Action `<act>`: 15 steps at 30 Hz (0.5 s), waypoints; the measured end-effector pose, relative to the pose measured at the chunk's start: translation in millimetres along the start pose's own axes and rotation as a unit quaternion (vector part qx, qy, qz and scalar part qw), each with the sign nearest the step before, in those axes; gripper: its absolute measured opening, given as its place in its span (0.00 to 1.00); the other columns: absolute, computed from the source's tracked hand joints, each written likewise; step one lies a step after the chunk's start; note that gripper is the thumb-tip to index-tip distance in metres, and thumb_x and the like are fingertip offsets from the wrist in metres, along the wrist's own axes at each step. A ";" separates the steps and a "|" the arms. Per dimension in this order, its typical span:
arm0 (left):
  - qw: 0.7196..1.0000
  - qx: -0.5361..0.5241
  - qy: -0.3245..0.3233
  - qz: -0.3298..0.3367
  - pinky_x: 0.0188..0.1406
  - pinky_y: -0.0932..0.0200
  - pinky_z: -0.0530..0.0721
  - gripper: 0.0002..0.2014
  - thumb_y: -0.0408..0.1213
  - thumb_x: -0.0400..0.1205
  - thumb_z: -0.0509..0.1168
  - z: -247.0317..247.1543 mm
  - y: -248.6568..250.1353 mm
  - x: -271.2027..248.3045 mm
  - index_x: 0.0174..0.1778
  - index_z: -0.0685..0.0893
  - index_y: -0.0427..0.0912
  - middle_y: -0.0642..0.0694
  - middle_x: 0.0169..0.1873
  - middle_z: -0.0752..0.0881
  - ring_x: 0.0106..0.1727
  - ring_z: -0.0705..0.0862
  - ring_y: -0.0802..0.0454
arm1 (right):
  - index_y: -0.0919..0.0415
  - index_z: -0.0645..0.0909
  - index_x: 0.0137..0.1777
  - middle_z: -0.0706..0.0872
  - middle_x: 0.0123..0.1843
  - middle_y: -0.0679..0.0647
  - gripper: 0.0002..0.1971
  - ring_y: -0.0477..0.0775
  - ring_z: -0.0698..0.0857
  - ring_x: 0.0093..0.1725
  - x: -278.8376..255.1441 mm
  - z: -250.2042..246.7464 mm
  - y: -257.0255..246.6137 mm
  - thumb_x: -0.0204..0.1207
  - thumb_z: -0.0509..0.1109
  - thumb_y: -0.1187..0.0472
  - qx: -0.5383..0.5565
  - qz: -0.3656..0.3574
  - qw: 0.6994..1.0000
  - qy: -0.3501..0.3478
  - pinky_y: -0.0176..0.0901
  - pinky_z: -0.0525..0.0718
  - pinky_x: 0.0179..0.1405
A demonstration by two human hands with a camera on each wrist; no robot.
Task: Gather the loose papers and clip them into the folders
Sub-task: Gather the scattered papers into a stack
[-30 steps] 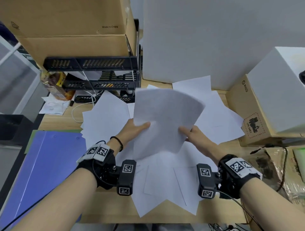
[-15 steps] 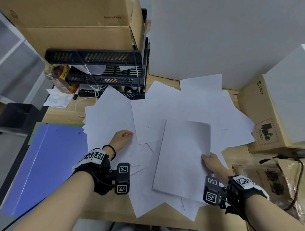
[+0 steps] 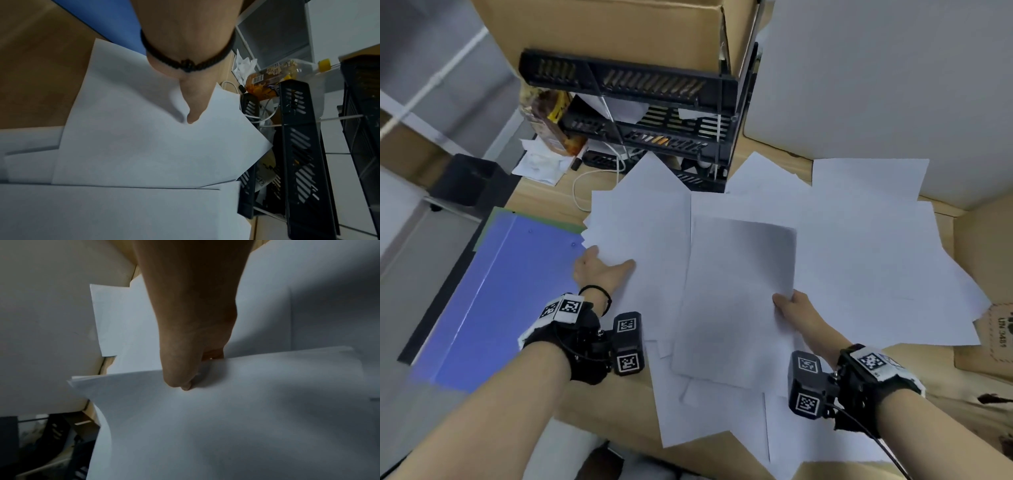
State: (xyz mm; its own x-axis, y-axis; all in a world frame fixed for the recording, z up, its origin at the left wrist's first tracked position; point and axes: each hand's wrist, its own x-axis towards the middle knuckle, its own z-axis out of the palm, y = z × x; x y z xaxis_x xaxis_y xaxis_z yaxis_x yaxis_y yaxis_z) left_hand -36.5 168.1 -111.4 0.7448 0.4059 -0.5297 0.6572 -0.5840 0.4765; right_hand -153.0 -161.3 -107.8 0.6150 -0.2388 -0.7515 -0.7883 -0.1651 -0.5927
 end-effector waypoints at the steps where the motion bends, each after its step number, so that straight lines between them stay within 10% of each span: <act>1: 1.000 0.009 0.010 -0.005 0.75 0.43 0.67 0.47 0.53 0.68 0.75 -2.6 -0.2 2.0 0.81 0.62 0.43 0.39 0.78 0.62 0.80 0.60 0.40 | 0.60 0.70 0.36 0.73 0.31 0.55 0.12 0.53 0.72 0.29 -2.6 2.8 4.0 0.82 0.57 0.67 -0.012 0.008 1.000 -0.015 0.40 0.69 0.28; 6: 0.999 0.000 0.038 0.011 0.69 0.43 0.72 0.48 0.48 0.64 0.78 -9.9 7.3 13.5 0.77 0.63 0.38 0.37 0.72 0.72 0.75 0.69 0.37 | 0.62 0.79 0.46 0.81 0.41 0.62 0.10 0.58 0.80 0.40 -16.5 8.8 14.6 0.83 0.56 0.68 -0.015 0.028 0.999 -0.013 0.43 0.76 0.33; 10: 0.993 -0.049 -0.103 -0.001 0.71 0.45 0.73 0.57 0.48 0.64 0.79 -0.9 11.4 19.1 0.83 0.51 0.42 0.39 0.76 0.68 0.76 0.71 0.40 | 0.63 0.78 0.48 0.81 0.41 0.61 0.09 0.58 0.79 0.37 -30.5 17.7 12.8 0.82 0.56 0.68 -0.011 0.048 0.999 0.013 0.41 0.74 0.31; 15: 0.970 -0.095 -0.218 0.050 0.57 0.57 0.76 0.31 0.38 0.74 0.75 7.5 18.2 10.7 0.71 0.74 0.37 0.41 0.62 0.80 0.55 0.79 0.47 | 0.62 0.79 0.52 0.84 0.42 0.59 0.09 0.56 0.81 0.36 -52.3 34.3 12.3 0.83 0.56 0.66 0.007 0.058 0.998 0.035 0.40 0.74 0.29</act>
State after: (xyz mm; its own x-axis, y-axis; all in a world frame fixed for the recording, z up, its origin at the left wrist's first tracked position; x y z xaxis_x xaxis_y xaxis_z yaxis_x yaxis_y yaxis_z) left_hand -17.5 156.6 -113.7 0.7131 -0.0067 -0.7010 0.6246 -0.4480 0.6396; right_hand -194.3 -118.1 -85.7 0.5162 -0.3221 -0.7936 -0.8537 -0.1187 -0.5071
